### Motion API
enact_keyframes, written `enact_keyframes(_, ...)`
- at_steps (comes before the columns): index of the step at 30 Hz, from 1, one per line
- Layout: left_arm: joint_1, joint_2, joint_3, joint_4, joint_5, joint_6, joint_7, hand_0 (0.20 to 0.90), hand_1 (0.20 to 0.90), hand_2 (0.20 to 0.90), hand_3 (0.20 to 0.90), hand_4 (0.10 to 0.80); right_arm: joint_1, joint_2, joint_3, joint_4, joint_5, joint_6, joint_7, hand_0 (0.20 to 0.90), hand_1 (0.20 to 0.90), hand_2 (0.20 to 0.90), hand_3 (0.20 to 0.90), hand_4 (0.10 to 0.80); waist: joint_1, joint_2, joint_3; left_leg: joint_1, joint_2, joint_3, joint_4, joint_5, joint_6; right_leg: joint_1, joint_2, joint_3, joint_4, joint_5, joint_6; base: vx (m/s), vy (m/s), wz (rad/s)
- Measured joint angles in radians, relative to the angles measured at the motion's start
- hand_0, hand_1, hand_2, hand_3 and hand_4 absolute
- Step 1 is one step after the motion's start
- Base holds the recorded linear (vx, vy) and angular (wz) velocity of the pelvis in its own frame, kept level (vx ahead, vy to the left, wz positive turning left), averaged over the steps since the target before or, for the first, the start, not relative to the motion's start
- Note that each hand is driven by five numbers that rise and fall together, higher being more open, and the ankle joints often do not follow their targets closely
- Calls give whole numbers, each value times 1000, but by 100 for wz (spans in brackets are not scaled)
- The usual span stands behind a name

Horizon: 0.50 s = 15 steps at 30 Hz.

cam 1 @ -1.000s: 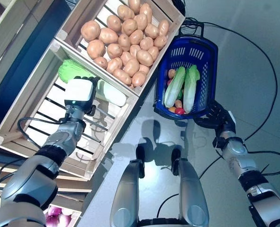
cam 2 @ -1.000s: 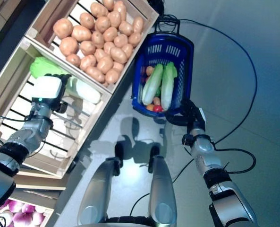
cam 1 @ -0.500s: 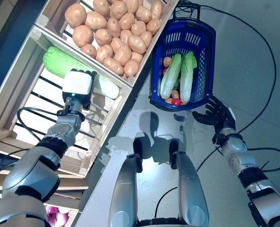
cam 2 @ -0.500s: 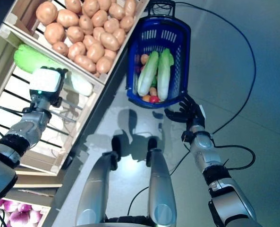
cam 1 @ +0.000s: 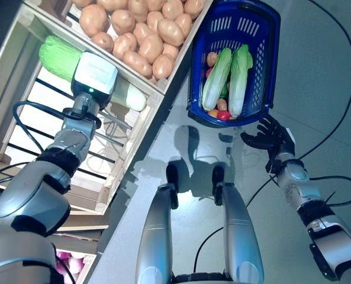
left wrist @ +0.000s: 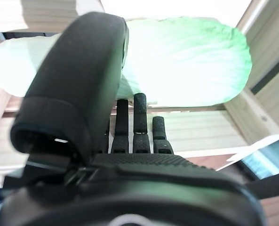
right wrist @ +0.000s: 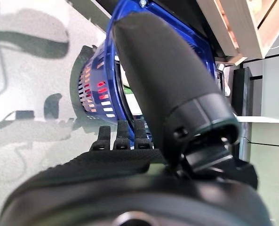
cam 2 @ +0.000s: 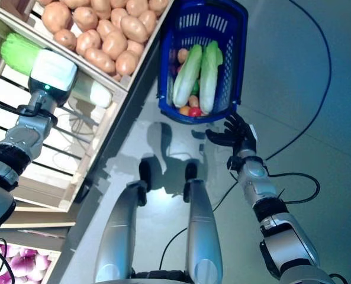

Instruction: Put vegetables into the basket

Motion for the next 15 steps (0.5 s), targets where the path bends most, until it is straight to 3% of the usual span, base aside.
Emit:
enact_keyframes(10, -86, -3, -6, -13, 8, 16, -77, 900, 900, 900, 900, 800, -46, -3, 2, 7, 5, 0, 8, 900, 900, 900, 900, 800, 5, -2, 0, -67, -6, -3, -11, -1, 0, -62, -2, 8, -35, 3, 3, -13, 5, -2)
enact_keyframes(13, -114, -5, 0, -8, -17, 31, -139, 900, 900, 900, 900, 800, -59, -3, 3, 14, 19, 0, 11, 900, 900, 900, 900, 800, -10, -5, -1, -70, -14, 15, -45, -5, -2, -62, -10, 8, -100, 13, 20, -3, -9, -14)
enact_keyframes(14, -119, -7, 0, -5, -26, 32, -148, 900, 900, 900, 900, 800, -60, -4, 4, 16, 31, 0, 13, 900, 900, 900, 900, 800, -15, -6, -1, -75, -20, 16, 3, -13, 5, -66, -20, 5, -102, 17, 24, 1, -24, -14)
enact_keyframes(15, -118, -6, 2, 3, -37, 34, -165, 900, 900, 900, 900, 800, -59, -6, 9, 18, 36, 1, 17, 900, 900, 900, 900, 800, -12, -5, -2, -58, -19, 22, 151, -60, 37, -71, -25, -2, -86, 22, 25, 5, -38, -29)
